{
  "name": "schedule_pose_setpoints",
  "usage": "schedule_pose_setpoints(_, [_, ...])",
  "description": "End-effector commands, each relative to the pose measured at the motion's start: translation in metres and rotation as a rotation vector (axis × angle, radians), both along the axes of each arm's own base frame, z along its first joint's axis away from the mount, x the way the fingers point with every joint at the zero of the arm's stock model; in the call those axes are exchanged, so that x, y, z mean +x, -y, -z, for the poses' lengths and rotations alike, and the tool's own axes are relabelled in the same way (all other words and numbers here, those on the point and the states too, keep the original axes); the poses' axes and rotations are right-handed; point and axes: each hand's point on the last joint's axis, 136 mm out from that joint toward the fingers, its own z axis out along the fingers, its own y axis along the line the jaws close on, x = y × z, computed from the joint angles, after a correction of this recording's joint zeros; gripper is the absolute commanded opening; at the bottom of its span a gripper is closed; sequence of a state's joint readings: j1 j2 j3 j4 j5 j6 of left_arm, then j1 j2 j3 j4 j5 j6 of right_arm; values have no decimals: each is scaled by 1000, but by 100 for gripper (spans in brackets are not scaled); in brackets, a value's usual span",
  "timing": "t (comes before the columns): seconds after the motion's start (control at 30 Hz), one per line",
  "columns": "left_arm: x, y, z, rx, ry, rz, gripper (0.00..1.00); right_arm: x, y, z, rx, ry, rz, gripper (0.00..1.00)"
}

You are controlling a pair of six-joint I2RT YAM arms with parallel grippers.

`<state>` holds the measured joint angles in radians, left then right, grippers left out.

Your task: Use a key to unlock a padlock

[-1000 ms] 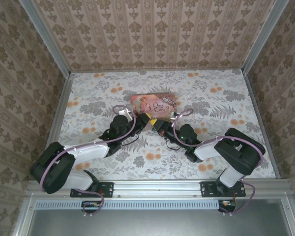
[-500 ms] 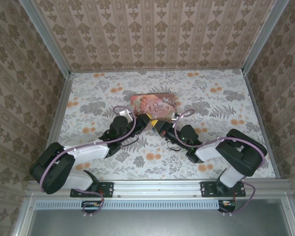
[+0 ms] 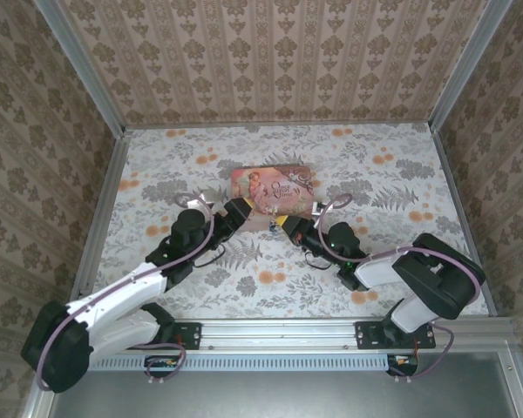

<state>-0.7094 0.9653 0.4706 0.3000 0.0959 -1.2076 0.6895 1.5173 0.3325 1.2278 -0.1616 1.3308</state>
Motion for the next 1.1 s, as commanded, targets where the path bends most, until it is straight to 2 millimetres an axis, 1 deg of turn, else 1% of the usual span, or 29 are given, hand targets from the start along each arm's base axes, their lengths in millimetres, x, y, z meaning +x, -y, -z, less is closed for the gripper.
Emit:
schedule_pose_setpoints(0.0, [-8, -18, 6, 213, 11, 20, 95, -6, 4, 3, -58, -2, -41, 0])
schedule_pose_setpoints(0.03, [-10, -23, 7, 259, 7, 21, 96, -7, 6, 4, -74, -8, -43, 0])
schedule_pose_setpoints(0.07, [-13, -27, 9, 306, 10, 27, 100, -7, 9, 7, -96, -16, -45, 0])
schedule_pose_setpoints(0.1, [-15, -31, 12, 354, 9, 33, 100, -6, 13, 11, -119, -24, -48, 0])
schedule_pose_setpoints(0.13, [-17, -34, 15, 395, 0, 37, 100, -6, 17, 1, -113, -6, -45, 0])
schedule_pose_setpoints(0.27, [-23, -43, 30, 569, 11, 20, 100, -2, 34, -6, -148, -1, -38, 0])
schedule_pose_setpoints(0.37, [-30, -33, 38, 659, 70, 52, 100, 2, 44, -13, -180, 7, -35, 0])
schedule_pose_setpoints(0.47, [-35, -22, 47, 717, 106, 70, 100, 4, 53, -19, -172, 9, -29, 0])
schedule_pose_setpoints(0.67, [-38, -14, 73, 810, 94, 132, 100, 4, 65, -26, -189, 0, -22, 0])
schedule_pose_setpoints(0.77, [-39, -14, 85, 838, 71, 148, 100, 4, 67, -27, -216, -4, -28, 0])
schedule_pose_setpoints(0.87, [-40, -19, 94, 860, 56, 142, 100, 7, 66, -26, -226, -10, -32, 0])
schedule_pose_setpoints(0.97, [-39, -21, 96, 858, 68, 132, 100, 11, 66, -25, -220, -22, -27, 0])
schedule_pose_setpoints(1.07, [-37, -19, 94, 874, 98, 131, 100, 14, 64, -24, -219, -29, -29, 0])
